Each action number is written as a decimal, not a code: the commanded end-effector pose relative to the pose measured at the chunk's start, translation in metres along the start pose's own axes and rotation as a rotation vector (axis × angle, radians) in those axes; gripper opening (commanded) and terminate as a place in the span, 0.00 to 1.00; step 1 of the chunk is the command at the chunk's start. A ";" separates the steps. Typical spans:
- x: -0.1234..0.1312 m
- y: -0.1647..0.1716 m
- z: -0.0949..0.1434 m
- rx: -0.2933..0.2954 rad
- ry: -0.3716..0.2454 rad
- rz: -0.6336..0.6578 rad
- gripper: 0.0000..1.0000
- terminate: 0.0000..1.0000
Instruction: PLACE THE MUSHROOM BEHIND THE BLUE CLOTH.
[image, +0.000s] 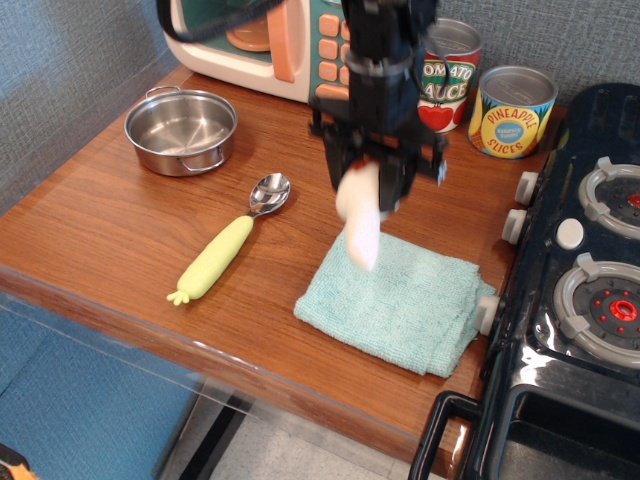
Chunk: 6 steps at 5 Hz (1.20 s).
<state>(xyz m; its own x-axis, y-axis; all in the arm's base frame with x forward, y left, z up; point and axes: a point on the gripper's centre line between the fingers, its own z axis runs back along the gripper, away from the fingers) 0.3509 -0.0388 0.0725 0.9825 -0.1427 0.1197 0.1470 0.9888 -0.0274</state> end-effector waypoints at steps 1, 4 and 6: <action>0.074 0.013 -0.004 0.050 -0.059 0.036 0.00 0.00; 0.090 0.018 -0.009 0.123 -0.085 -0.009 1.00 0.00; 0.082 0.023 0.036 0.143 -0.163 0.006 1.00 0.00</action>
<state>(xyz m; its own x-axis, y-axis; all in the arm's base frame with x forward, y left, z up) 0.4307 -0.0335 0.0833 0.9694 -0.1484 0.1953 0.1302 0.9861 0.1030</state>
